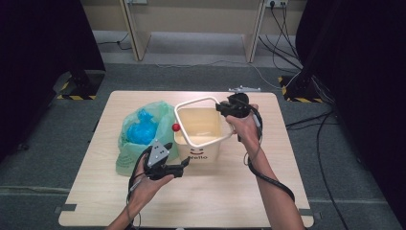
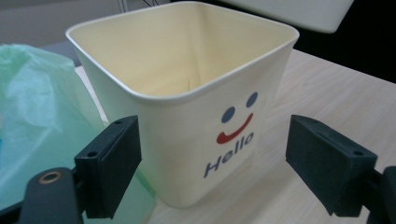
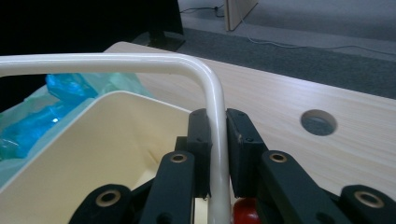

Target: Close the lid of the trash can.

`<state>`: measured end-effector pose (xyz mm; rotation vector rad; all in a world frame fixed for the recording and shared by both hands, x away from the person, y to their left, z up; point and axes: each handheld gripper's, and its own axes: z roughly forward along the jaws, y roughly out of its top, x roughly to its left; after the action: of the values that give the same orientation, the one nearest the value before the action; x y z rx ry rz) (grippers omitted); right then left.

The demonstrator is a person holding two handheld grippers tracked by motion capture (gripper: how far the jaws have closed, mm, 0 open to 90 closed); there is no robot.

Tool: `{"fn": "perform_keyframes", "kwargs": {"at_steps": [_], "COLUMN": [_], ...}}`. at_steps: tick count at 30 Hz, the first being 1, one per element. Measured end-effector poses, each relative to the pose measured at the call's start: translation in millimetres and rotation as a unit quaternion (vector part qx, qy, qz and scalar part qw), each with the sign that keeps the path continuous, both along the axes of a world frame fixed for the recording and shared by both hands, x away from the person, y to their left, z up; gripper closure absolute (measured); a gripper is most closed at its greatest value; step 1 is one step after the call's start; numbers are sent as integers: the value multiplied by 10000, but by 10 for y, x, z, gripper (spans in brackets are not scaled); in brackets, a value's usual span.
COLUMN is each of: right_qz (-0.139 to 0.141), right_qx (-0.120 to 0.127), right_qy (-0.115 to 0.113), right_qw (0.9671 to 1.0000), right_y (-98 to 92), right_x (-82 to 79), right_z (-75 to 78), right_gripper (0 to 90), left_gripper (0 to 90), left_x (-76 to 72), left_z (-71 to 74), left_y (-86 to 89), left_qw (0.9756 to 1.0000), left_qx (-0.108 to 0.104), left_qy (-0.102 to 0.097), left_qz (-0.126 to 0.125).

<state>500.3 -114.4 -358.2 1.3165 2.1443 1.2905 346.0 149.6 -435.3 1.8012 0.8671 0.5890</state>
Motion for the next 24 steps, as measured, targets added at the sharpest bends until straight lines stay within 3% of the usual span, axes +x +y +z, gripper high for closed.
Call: {"fn": "perform_keyframes", "kwargs": {"at_steps": [5, 12, 24], "right_qz": [2, -24, -146], "right_qx": [-90, -172, -373], "right_qy": [89, 257, 295], "right_qw": [9999, 9995, 9988], "right_y": [173, 300, 331], "right_x": [54, 94, 105], "right_z": [1, -59, -83], "right_gripper": [804, 802, 797], "left_gripper": [176, 176, 170], "left_x": [-4, -3, 102], "left_z": [41, 85, 150], "left_y": [29, 17, -15], "left_qw": [9997, 9995, 9990], "left_qx": [-125, -99, -126], "left_qy": [-119, -219, -250], "left_qz": [165, 218, 347]}}
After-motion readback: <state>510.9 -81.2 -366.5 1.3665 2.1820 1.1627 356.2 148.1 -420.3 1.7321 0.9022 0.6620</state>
